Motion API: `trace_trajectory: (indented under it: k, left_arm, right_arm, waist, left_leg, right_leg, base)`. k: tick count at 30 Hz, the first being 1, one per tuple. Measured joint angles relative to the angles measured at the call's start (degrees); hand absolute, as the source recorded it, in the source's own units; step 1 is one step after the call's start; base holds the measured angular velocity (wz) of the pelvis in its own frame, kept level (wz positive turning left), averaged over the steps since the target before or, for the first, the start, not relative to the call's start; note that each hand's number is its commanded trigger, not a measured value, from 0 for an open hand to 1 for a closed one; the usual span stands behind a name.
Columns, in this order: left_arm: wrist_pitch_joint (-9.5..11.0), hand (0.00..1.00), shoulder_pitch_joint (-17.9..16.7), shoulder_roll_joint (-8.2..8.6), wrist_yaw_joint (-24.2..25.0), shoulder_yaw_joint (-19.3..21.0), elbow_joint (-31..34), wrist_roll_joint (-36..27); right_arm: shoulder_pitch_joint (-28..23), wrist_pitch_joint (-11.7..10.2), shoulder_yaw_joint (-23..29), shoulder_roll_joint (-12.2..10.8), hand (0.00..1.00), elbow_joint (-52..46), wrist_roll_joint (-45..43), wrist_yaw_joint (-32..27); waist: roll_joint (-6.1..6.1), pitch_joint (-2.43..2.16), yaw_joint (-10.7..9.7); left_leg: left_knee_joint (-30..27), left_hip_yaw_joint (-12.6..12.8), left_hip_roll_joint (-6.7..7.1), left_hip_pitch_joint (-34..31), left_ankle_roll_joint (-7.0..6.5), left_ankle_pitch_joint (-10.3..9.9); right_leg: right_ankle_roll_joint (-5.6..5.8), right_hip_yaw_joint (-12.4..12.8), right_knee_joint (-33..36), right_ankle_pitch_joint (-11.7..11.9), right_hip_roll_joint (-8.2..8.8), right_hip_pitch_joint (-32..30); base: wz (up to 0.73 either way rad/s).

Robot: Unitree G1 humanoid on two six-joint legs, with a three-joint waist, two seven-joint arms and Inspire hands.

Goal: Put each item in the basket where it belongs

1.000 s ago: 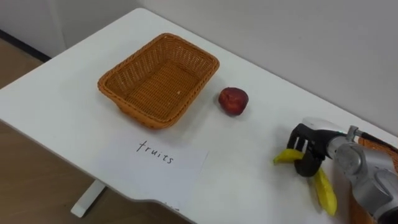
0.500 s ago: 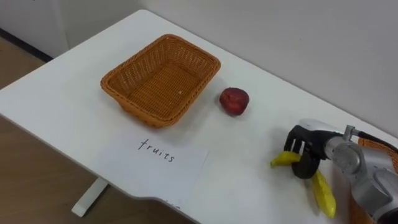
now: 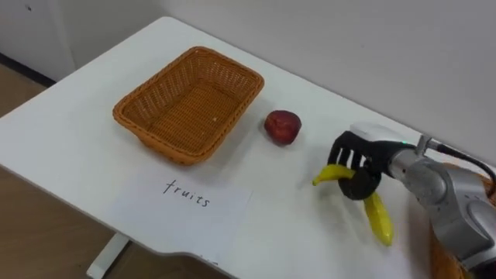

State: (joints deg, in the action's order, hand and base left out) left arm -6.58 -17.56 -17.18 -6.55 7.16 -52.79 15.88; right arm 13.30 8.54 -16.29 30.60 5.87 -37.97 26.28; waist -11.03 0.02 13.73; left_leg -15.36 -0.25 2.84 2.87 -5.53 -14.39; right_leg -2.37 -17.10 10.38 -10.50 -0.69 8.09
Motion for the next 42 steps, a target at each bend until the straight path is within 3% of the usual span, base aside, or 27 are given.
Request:
trace_trajectory:
  k: [9, 17, 30, 37, 42]
  left_arm:
    - [1.86, 0.00, 0.15, 1.08, -0.32, 3.34, -0.10, -0.08]
    - [2.05, 0.00, 0.07, 1.53, -0.73, 3.53, -1.25, -0.13]
    - [2.06, 0.00, 0.66, 2.61, -0.73, 3.66, -2.52, -0.07]
    - [1.91, 0.00, 1.45, 2.73, -0.55, 3.74, -1.93, 0.01]
    - [1.96, 0.00, 0.75, 2.64, -0.54, 3.80, -0.97, -0.09]
  right_arm:
    - [0.01, -1.68, 4.40, 0.73, 1.00, -4.24, 2.66, -0.72]
    - [0.06, -3.17, 6.85, 0.82, 1.00, -4.91, 6.43, -1.12]
    - [4.10, -4.19, 8.93, 1.29, 1.00, -8.70, 7.42, -3.77]
    - [4.23, -3.56, 8.72, 1.29, 1.00, -10.89, 7.66, -4.47]
    - [7.10, -2.84, 6.27, 1.28, 1.00, -10.91, 7.75, -6.84]
  waist:
    - [-0.40, 0.05, -0.87]
    - [0.53, 0.80, -1.03]
    - [1.52, 0.67, -2.11]
    - [1.23, 0.47, -0.84]
    - [0.53, 0.40, 1.03]
  left_leg:
    - [0.79, 0.16, 0.04, 1.22, 0.07, 0.03]
    - [1.16, 0.19, 0.05, 1.66, 0.08, 0.04]
    - [1.58, -0.08, 0.04, 1.77, 0.07, 0.09]
    - [1.65, -0.50, 0.14, 1.69, 0.07, 0.10]
    - [1.41, -0.66, 0.14, 1.81, 0.10, 0.13]
  right_leg:
    - [0.00, 3.06, -0.71, 0.00, -0.28, 0.91]
    - [0.00, 2.99, -0.70, 0.00, -0.27, 1.05]
    - [0.03, 2.63, -0.75, -0.03, -0.28, 1.12]
    - [0.32, 2.69, -0.54, -0.22, -0.21, 1.03]
    - [0.44, 2.54, -0.48, -0.31, -0.18, 1.29]
  base:
    - [-0.01]
    - [0.00]
    - [0.00]
    - [0.02]
    - [0.02]
